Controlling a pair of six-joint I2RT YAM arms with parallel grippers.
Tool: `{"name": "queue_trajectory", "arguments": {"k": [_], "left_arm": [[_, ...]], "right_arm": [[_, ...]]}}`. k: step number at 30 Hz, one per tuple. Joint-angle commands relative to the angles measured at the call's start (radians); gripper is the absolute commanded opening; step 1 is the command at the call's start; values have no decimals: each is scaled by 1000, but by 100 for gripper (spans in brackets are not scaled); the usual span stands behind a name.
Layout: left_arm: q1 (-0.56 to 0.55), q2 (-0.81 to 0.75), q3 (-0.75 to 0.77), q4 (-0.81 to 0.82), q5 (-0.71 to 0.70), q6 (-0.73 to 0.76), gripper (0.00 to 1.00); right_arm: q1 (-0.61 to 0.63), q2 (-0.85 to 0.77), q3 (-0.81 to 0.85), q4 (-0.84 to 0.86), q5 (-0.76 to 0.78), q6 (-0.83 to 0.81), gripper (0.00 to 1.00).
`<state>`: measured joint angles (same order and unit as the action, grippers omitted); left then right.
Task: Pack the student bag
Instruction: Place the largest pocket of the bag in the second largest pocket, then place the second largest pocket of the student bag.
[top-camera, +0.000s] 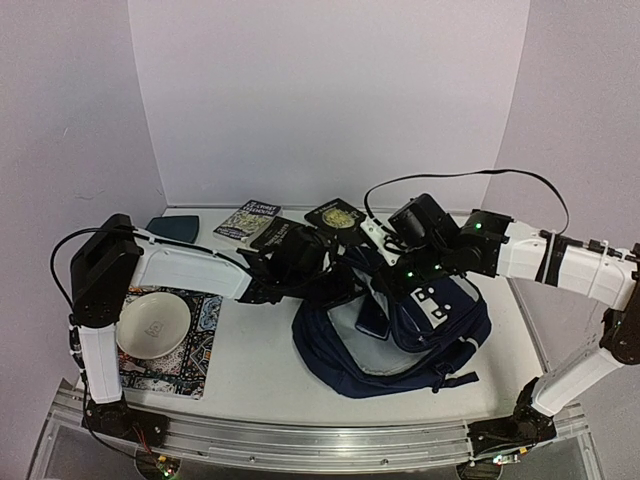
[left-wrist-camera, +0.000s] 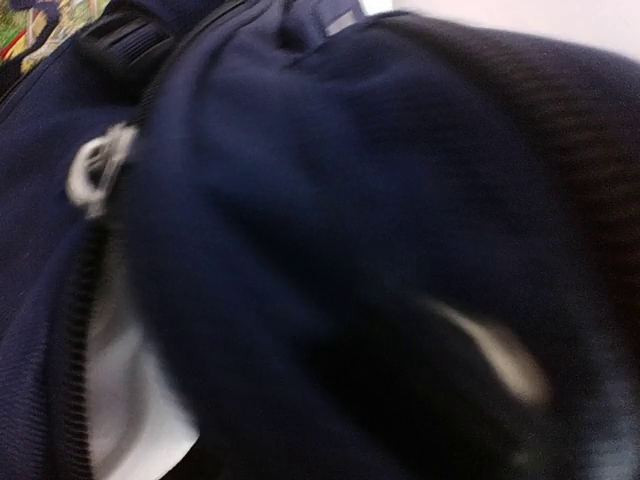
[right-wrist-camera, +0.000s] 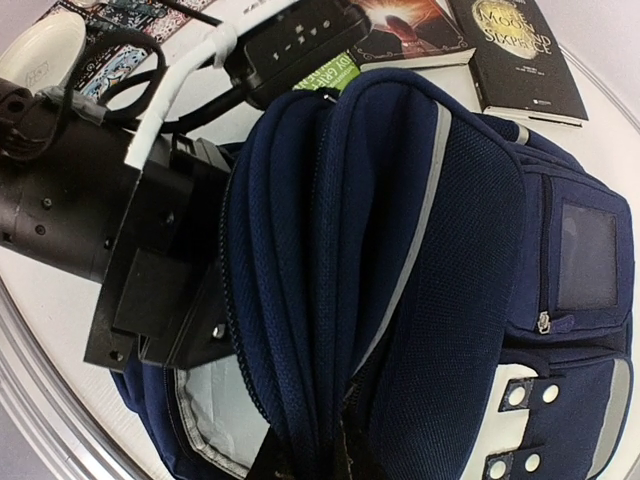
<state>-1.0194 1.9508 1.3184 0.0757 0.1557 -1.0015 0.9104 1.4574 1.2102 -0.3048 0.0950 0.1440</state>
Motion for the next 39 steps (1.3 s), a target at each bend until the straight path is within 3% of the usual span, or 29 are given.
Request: {"name": "queue_trajectory", "arguments": {"k": [1, 9, 13, 17, 24, 30, 34, 39], "left_arm": [[-24, -92, -30, 81, -3, 94, 46], [-22, -369, -297, 55, -57, 240, 54], [-8, -490, -345, -48, -138, 332, 56], [60, -525, -352, -112, -104, 413, 57], [109, -385, -322, -94, 12, 460, 56], [103, -251, -306, 10, 136, 445, 44], [47, -164, -280, 64, 191, 438, 39], [-39, -91, -222, 95, 205, 440, 36]], "right_arm": [[11, -36, -9, 142, 22, -6, 0], [9, -47, -74, 138, 34, -4, 0], [9, -36, -108, 138, -24, 2, 0], [9, -12, -155, 138, -129, 5, 0], [9, 0, -261, 103, -171, 58, 3], [-12, -22, -302, 30, -11, 118, 7], [-41, -40, -301, 6, 6, 135, 11], [-45, -67, -258, -13, -27, 129, 31]]}}
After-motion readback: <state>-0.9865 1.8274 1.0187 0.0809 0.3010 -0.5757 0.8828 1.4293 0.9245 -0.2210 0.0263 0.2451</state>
